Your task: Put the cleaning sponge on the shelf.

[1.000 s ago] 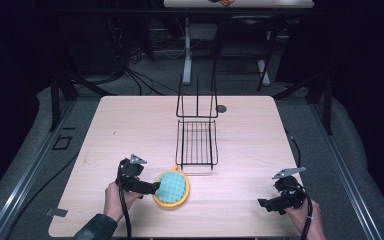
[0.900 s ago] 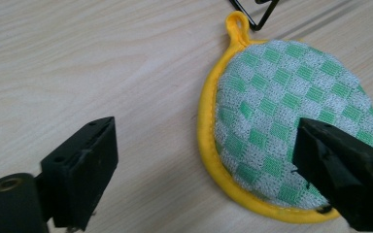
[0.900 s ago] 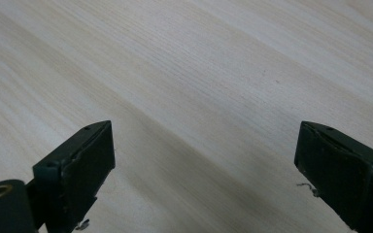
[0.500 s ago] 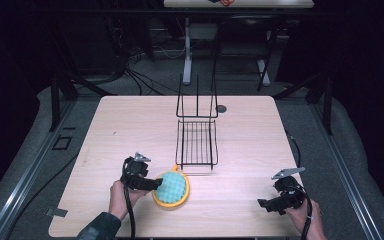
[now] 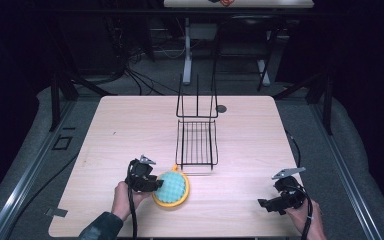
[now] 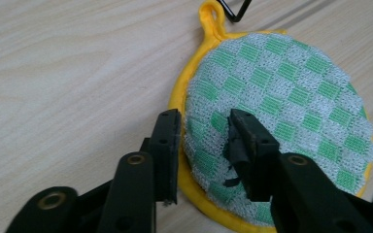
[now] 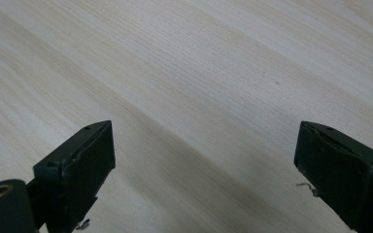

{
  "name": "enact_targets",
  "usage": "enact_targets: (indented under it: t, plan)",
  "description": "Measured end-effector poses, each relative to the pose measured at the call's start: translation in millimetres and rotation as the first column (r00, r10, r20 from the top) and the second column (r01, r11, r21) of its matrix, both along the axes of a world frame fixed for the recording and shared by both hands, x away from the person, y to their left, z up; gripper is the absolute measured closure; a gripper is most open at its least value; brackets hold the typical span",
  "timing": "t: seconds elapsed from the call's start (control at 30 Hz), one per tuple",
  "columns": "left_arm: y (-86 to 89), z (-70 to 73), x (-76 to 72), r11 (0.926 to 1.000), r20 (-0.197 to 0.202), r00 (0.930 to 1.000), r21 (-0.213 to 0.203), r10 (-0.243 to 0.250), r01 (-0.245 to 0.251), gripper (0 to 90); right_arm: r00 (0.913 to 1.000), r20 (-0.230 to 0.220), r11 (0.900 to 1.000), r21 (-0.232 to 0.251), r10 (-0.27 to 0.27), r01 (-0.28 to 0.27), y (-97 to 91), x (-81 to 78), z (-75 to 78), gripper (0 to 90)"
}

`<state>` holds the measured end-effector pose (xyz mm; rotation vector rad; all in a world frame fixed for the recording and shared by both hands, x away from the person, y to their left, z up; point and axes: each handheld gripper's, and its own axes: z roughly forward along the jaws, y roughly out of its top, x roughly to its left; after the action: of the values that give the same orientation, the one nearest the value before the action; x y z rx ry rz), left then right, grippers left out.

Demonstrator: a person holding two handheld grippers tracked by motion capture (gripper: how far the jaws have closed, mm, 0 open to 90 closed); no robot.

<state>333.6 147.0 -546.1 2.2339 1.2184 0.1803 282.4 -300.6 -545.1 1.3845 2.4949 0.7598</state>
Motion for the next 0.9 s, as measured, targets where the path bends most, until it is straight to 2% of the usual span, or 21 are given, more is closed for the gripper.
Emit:
enact_targets:
  t: [0.17, 0.2, 0.3, 0.57, 0.6, 0.77, 0.9]
  plan:
    - [-1.4, -0.9, -0.5, 1.0, -0.002, 1.0, 0.001, -0.002, 0.002, 74.5, 1.0, 0.006, 0.9999, -0.013, 0.0, 0.0, -0.2, 0.1, -0.2, 7.3]
    - [-1.8, -1.5, -0.7, 1.0, 0.003, 1.0, 0.002, -0.003, 0.003, 75.6, 1.0, 0.0, 1.0, 0.0, 0.001, -0.001, 0.3, -0.3, 0.2, 7.3]
    - [-2.8, -1.7, -1.2, 1.0, 0.004, 1.0, 0.004, -0.005, 0.005, 79.2, 1.0, 0.004, 1.0, -0.005, -0.002, 0.002, 0.4, -0.3, 0.5, 7.3]
    - [-7.0, -1.5, -3.6, 0.9987, 0.037, 0.9989, 0.043, -0.027, 0.026, 85.0, 1.0, 0.0, 1.0, 0.0, 0.003, -0.003, 0.5, -0.7, 1.1, 7.4]
    - [-7.3, -1.5, -3.9, 0.9989, 0.04, 0.9989, 0.041, -0.025, 0.023, 85.3, 1.0, 0.004, 0.9999, -0.01, 0.006, -0.006, 0.2, -0.6, 1.1, 7.4]
    - [-6.9, 0.5, -4.3, 0.9987, 0.047, 0.9984, 0.042, -0.031, 0.029, 86.0, 1.0, 0.005, 1.0, 0.002, 0.006, -0.006, 0.3, -0.5, 0.9, 7.4]
    - [-3.4, 5.8, -4.4, 0.9991, 0.05, 0.9981, 0.02, -0.037, 0.036, 86.4, 0.9999, 0.007, 1.0, -0.004, 0.008, -0.008, -0.8, 0.1, 0.8, 7.6]
